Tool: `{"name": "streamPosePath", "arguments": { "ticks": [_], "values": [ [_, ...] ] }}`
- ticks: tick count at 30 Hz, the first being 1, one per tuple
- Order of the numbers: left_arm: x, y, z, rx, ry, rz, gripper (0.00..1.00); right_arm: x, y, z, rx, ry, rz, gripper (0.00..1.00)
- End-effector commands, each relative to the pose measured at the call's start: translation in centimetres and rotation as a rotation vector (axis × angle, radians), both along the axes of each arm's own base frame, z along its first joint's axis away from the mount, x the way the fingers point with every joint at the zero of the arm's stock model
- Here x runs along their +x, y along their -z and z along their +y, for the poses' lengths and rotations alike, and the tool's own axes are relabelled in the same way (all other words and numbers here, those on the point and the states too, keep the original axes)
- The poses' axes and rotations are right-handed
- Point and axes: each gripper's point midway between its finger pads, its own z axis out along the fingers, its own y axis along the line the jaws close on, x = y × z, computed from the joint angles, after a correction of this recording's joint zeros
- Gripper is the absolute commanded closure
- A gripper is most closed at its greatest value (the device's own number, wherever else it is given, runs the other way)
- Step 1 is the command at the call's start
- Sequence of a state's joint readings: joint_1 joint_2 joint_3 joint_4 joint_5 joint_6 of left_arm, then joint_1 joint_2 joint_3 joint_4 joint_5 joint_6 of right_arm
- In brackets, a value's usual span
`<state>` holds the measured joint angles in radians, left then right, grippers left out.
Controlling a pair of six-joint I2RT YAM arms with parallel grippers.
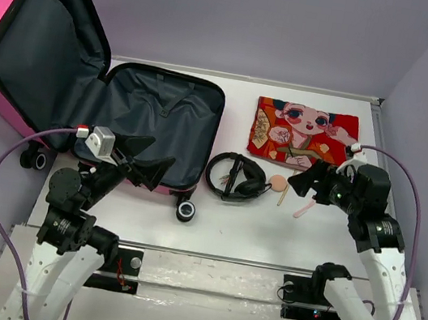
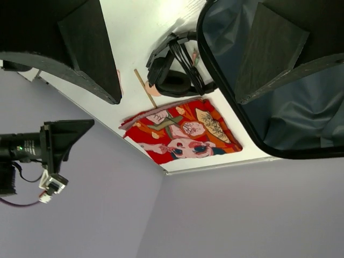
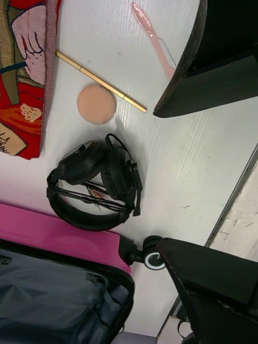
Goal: Pack the luggage
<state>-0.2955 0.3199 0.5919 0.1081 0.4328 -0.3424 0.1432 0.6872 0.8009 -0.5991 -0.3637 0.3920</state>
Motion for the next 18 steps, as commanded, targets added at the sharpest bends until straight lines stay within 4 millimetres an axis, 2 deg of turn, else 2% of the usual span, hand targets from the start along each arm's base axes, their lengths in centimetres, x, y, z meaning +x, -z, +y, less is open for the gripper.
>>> {"name": "streamPosePath", "arguments": {
  "ticks": [1,2,3,6,7,8,9,11,13,14,15,16,18],
  "values": [
    [-1.0,-2.0,-0.9,0.024,0.071,-0.064,0.01,2.1,-0.3,1.0,0.021,-0.038,-0.040,0.00],
    [-1.0,-1.9,-0.8,0.021,0.066,-0.063,0.01,2.8,-0.7,1.0,0.025,-0.034,-0.062,0.00],
    [-0.9,-1.9,-0.8,0.022,0.064,-0.062,0.01,3.3,0.0,1.5,0.021,-0.039,-0.039,0.00],
    [-0.8,-1.6,-0.9,0.028,0.070,-0.055,0.01,4.9,0.2,1.9,-0.012,-0.020,-0.044,0.00],
    [-0.6,-1.4,-1.1,0.034,0.078,-0.045,0.01,5.3,1.0,3.2,-0.034,-0.053,-0.018,0.00],
    [-0.6,-1.3,-1.2,0.037,0.084,-0.042,0.01,5.7,1.3,3.6,-0.058,-0.058,-0.014,0.00],
    [-0.6,-1.1,-1.3,0.036,0.088,-0.036,0.01,6.6,0.9,3.6,-0.099,-0.034,-0.033,0.00],
    [-0.4,-1.0,-1.4,0.038,0.092,-0.027,0.01,7.9,2.2,4.2,-0.150,-0.032,-0.003,0.00],
    [-0.3,-0.9,-1.5,0.041,0.096,-0.021,0.01,9.1,2.0,4.6,-0.177,-0.035,-0.012,0.00],
    [-0.3,-0.8,-1.5,0.041,0.098,-0.020,0.01,9.6,2.3,4.6,-0.194,-0.035,-0.008,0.00],
    [-0.3,-0.7,-1.5,0.042,0.096,-0.020,0.01,10.2,3.5,4.6,-0.228,-0.030,0.018,0.00],
    [-0.3,-0.8,-1.4,0.041,0.093,-0.021,0.01,10.9,3.1,4.6,-0.248,-0.029,0.004,0.00],
    [-0.4,-1.0,-1.4,0.040,0.091,-0.026,0.01,11.5,3.8,4.9,-0.275,-0.037,0.016,0.00]
  ]
}}
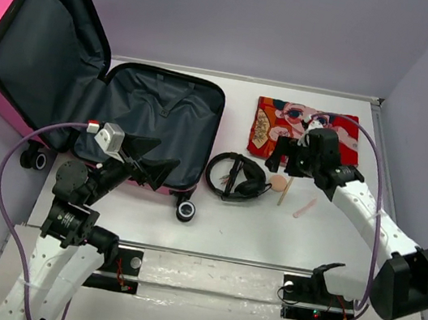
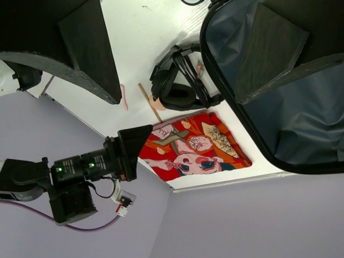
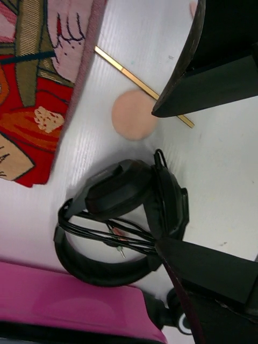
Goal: Pack the luggage
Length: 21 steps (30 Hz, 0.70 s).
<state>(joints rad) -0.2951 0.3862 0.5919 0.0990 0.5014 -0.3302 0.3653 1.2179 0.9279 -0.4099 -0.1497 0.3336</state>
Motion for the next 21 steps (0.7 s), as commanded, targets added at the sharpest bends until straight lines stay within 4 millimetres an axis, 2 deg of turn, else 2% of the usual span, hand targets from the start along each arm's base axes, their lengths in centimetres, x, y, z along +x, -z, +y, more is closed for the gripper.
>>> {"name": "streamPosePath", "arguments": {
  "ticks": [1,2,3,5,6,9,11,12,13,14,16,21],
  "values": [
    [-0.9,-2.6,-0.2,-0.008,0.027,-0.082,0.01,3.8,-1.6,0.4,-0.087,0.000,-0.113,0.00],
    [-1.0,-2.6,-0.2,-0.008,0.029,-0.085,0.01,4.3,-1.7,0.6,-0.094,-0.010,-0.114,0.00],
    [-1.0,-2.7,-0.1,-0.009,0.026,-0.086,0.01,4.2,-0.5,1.7,-0.117,-0.053,-0.090,0.00],
    [-0.9,-2.6,-0.1,-0.007,0.027,-0.085,0.01,4.6,0.4,2.4,-0.142,-0.070,-0.074,0.00],
    [-0.8,-2.5,-0.1,-0.005,0.025,-0.081,0.01,4.6,1.2,3.3,-0.165,-0.105,-0.054,0.00],
    [-0.9,-2.6,-0.2,-0.004,0.028,-0.084,0.01,4.3,2.2,5.2,-0.187,-0.172,-0.028,0.00],
    [-0.9,-2.6,-0.2,-0.004,0.028,-0.084,0.01,4.0,3.6,6.6,-0.213,-0.220,-0.006,0.00],
    [-0.9,-2.6,-0.2,-0.003,0.029,-0.084,0.01,4.5,4.4,6.7,-0.230,-0.213,0.009,0.00],
    [-0.9,-2.6,-0.2,-0.003,0.031,-0.084,0.01,4.7,4.1,6.7,-0.231,-0.208,0.001,0.00],
    [-0.9,-2.6,-0.2,-0.001,0.031,-0.084,0.01,4.9,5.0,6.9,-0.253,-0.209,0.015,0.00],
    [-0.9,-2.6,-0.2,-0.002,0.031,-0.085,0.01,5.5,5.8,6.4,-0.289,-0.175,0.023,0.00],
    [-0.9,-2.6,-0.2,0.001,0.030,-0.088,0.01,5.6,8.0,5.7,-0.361,-0.160,0.059,0.02]
  ]
}}
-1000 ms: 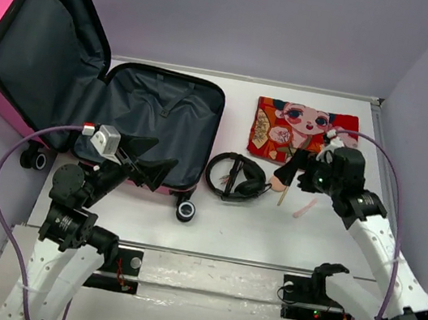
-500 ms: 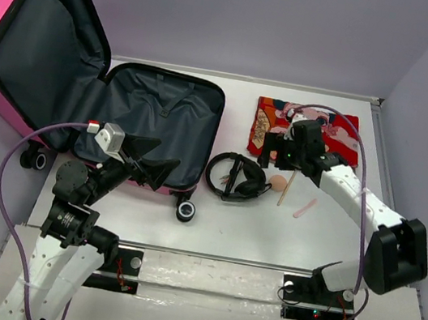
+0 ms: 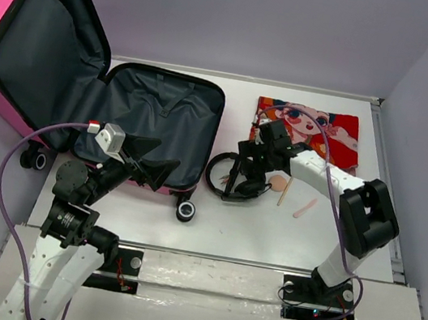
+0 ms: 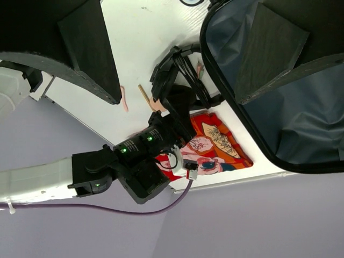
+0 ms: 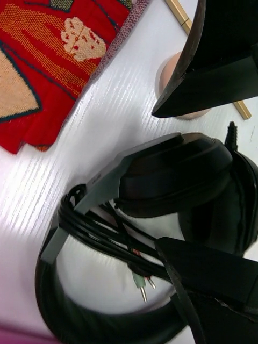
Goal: Pack the luggage
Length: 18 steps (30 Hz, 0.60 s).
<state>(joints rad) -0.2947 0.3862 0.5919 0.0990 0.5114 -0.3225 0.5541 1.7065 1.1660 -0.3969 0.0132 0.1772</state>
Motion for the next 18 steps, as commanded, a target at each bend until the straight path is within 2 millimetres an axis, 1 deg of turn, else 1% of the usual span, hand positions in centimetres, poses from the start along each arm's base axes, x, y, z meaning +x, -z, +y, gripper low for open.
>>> {"name": "streamPosePath", "arguments": {
  "ticks": [1,3,4,5,6,7,8,9,10,13,14,16,17,18],
  "values": [
    [-0.9,-2.6,-0.1,-0.006,0.027,-0.082,0.01,1.4,-0.3,-0.5,-0.060,0.017,-0.042,0.03],
    [-0.9,-2.7,-0.1,-0.007,0.025,-0.083,0.01,1.0,0.6,-0.7,-0.076,0.017,-0.021,0.04],
    [-0.9,-2.7,-0.1,-0.007,0.027,-0.083,0.01,0.9,0.9,-0.8,-0.082,0.016,-0.015,0.06],
    [-0.9,-2.7,-0.1,-0.007,0.025,-0.083,0.01,0.8,1.1,-0.8,-0.081,0.011,-0.008,0.15],
    [-0.9,-2.7,-0.1,-0.008,0.027,-0.084,0.01,0.7,1.3,-0.8,-0.081,0.006,-0.001,0.17],
    [-0.9,-2.7,-0.1,-0.008,0.026,-0.084,0.01,0.6,1.4,-0.6,-0.076,0.000,0.008,0.22],
    [-0.9,-2.7,0.0,-0.009,0.021,-0.085,0.01,0.5,1.2,-0.5,-0.070,-0.004,0.010,0.44],
    [-0.8,-2.8,0.0,-0.011,0.018,-0.084,0.01,0.5,0.9,-0.5,-0.063,0.001,0.005,0.53],
    [-0.7,-2.7,0.1,-0.015,0.007,-0.079,0.01,0.6,0.0,-0.4,-0.050,0.004,-0.016,0.66],
    [-0.7,-2.8,0.2,-0.027,0.005,-0.072,0.01,0.9,-2.5,-0.6,-0.028,0.021,-0.071,0.75],
    [-0.7,-2.9,0.3,-0.030,-0.002,-0.074,0.01,0.7,-4.5,-0.8,-0.006,0.029,-0.111,0.80],
    [-0.6,-3.1,0.4,-0.043,-0.013,-0.068,0.01,0.6,-7.0,-1.1,0.019,0.043,-0.159,0.84],
    [-0.5,-3.1,0.6,-0.051,-0.027,-0.064,0.01,0.4,-8.2,-1.3,0.031,0.047,-0.176,0.89],
    [-0.5,-3.3,0.7,-0.057,-0.033,-0.065,0.01,0.0,-10.6,-1.5,0.063,0.050,-0.222,0.90]
  ]
}}
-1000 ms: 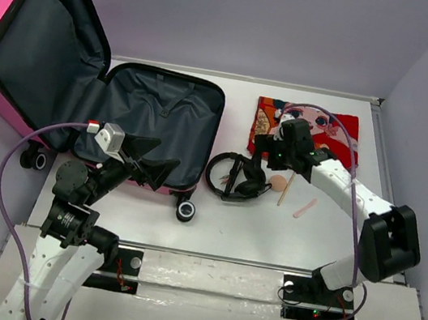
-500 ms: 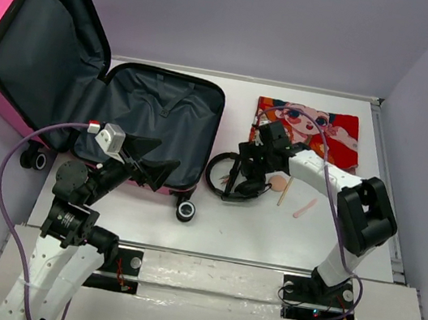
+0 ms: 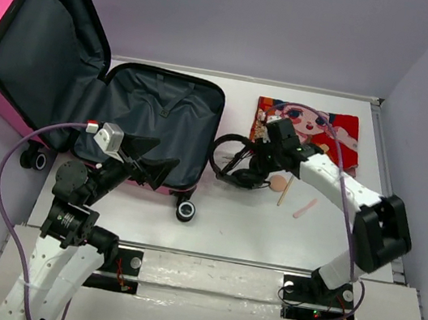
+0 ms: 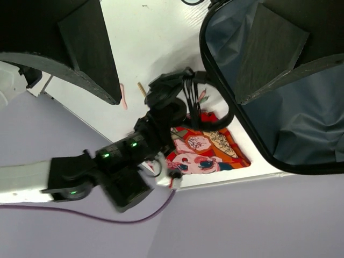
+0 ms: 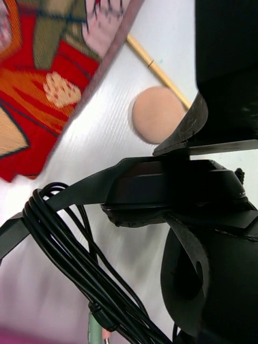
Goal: Pack the luggage
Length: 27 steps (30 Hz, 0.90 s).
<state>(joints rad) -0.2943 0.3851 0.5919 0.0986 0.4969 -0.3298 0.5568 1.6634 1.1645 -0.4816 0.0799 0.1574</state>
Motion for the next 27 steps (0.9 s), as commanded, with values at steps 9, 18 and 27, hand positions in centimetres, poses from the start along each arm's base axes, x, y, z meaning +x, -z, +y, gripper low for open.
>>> {"name": "streamPosePath", "arguments": {
  "ticks": [9,18,27],
  "values": [
    [-0.3,-3.7,1.3,-0.076,-0.070,-0.066,0.01,1.9,-20.4,5.8,0.364,-0.051,-0.372,0.90],
    [-0.1,-4.5,3.0,-0.081,-0.170,-0.099,0.01,5.8,-17.9,20.0,0.429,-0.180,-0.313,0.88],
    [0.8,-3.9,3.7,-0.077,-0.224,-0.067,0.01,5.4,-17.8,22.6,0.458,-0.207,-0.300,0.10]
  ]
}}
